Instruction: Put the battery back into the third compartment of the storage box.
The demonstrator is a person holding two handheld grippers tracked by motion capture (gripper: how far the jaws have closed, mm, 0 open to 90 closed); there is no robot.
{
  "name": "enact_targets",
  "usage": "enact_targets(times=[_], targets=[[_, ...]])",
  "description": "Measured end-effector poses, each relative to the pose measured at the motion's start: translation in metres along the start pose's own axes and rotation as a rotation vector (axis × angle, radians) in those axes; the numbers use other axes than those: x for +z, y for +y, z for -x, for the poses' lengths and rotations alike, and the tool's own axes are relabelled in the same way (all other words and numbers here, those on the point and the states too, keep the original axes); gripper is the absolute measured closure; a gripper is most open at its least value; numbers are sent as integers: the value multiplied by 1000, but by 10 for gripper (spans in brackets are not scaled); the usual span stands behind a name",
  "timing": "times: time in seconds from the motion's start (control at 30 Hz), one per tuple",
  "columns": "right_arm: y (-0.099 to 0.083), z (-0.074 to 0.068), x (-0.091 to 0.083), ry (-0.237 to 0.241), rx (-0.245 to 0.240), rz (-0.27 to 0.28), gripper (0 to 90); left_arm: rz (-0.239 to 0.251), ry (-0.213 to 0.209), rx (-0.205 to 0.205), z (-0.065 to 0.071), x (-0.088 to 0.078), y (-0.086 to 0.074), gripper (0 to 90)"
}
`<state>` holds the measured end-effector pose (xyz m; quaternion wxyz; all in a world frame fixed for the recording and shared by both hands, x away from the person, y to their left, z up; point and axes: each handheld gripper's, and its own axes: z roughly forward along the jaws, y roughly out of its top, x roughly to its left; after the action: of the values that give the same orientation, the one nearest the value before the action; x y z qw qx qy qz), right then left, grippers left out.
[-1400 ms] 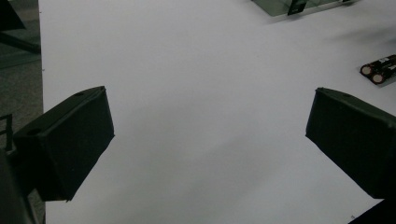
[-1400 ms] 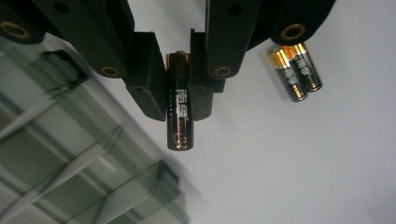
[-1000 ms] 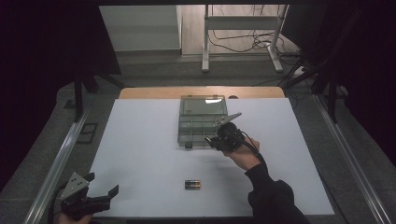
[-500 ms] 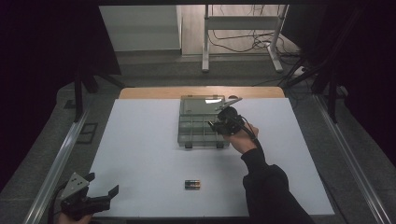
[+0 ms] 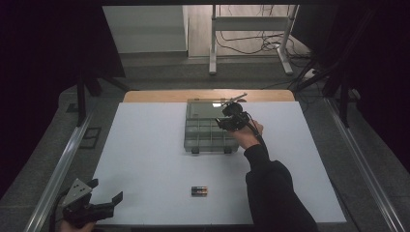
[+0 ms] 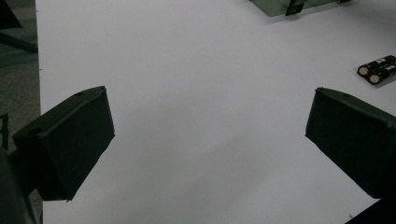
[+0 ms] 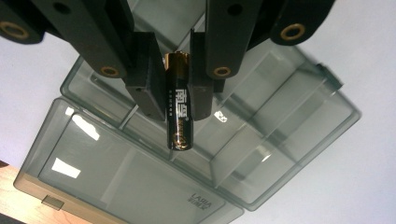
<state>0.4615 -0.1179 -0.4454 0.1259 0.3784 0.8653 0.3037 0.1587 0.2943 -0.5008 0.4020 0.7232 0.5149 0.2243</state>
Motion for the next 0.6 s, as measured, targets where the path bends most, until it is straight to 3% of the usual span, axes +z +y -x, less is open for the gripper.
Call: enact_targets(times=[0.43, 0.47, 0.5, 0.53, 0.57, 0.6], targets=[[7, 8, 32, -49, 42, -41, 757, -1, -7, 5, 0, 0, 0, 18], [7, 9, 33, -56, 40, -42, 739, 0, -7, 6, 0, 0, 0, 18], [7, 10, 32, -60, 41, -30, 656, 0, -7, 6, 0, 0, 0, 19], [7, 10, 32, -60, 41, -30, 656, 0, -7, 6, 0, 0, 0, 19], [6, 10, 30, -49, 45, -24, 608, 0, -7, 5, 0, 0, 0, 19], [6, 12, 25, -6, 46, -9, 518, -1, -7, 5, 0, 0, 0, 19]])
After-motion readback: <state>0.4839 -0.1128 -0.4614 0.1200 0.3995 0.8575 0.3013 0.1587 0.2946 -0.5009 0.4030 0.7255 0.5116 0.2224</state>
